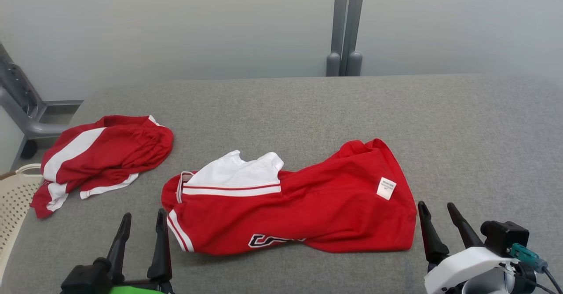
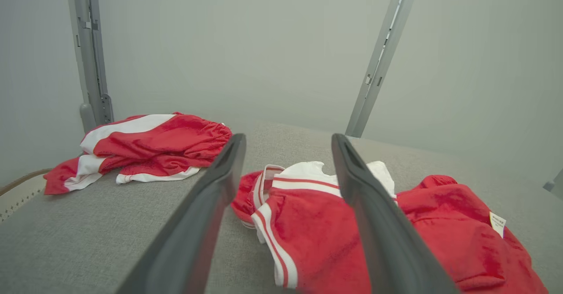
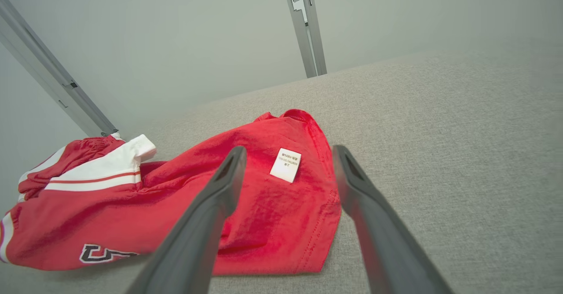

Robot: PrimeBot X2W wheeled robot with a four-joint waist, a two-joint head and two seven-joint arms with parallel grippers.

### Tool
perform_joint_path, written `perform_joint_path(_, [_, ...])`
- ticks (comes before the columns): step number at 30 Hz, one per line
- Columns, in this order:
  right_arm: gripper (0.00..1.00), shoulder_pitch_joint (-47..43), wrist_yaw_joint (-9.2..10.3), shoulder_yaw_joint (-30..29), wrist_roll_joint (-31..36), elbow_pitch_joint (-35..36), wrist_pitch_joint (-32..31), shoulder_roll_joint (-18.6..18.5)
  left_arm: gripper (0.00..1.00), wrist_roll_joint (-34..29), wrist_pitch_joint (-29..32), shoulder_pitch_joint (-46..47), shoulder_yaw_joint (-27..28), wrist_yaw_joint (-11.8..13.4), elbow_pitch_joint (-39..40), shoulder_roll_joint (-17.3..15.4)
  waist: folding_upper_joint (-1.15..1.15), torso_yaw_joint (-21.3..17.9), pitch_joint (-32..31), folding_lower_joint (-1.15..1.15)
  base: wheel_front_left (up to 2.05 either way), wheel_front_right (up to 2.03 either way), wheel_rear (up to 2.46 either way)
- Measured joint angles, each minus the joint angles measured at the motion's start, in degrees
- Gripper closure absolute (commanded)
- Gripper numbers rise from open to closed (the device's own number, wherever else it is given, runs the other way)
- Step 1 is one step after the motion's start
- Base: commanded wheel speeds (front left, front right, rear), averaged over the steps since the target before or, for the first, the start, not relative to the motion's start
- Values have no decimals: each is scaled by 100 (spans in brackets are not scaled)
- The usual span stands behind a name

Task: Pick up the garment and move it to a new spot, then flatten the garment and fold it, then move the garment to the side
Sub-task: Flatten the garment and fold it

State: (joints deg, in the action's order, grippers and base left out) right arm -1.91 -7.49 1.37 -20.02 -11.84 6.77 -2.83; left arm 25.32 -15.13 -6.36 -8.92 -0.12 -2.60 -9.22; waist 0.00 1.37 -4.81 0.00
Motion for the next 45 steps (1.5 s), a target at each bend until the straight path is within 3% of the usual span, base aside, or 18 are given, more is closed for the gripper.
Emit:
perform_joint_path(6, [0, -31, 0, -58, 350, -59, 133, -2, 0, -301, 0, -182, 29, -96, -411, -133, 0, 108, -82, 0, 0, 0, 0])
perform_joint_path(19, [0, -255, 0, -192, 1107, -230, 175, -2, 0, -521, 399, -201, -107, 97, -968, -300, 0, 135, -161, 0, 0, 0, 0])
perform_joint_path(37, [0, -247, 0, -110, 1141, -187, 77, -1, 0, -393, 527, 37, -198, 9, -1076, -385, 0, 2, -54, 0, 0, 0, 0])
perform_joint_path(45, [0, 24, 0, -140, 1226, -33, -851, 1, 0, -550, 1128, 1005, -546, -248, -1060, -561, 0, -5, 115, 0, 0, 0, 0])
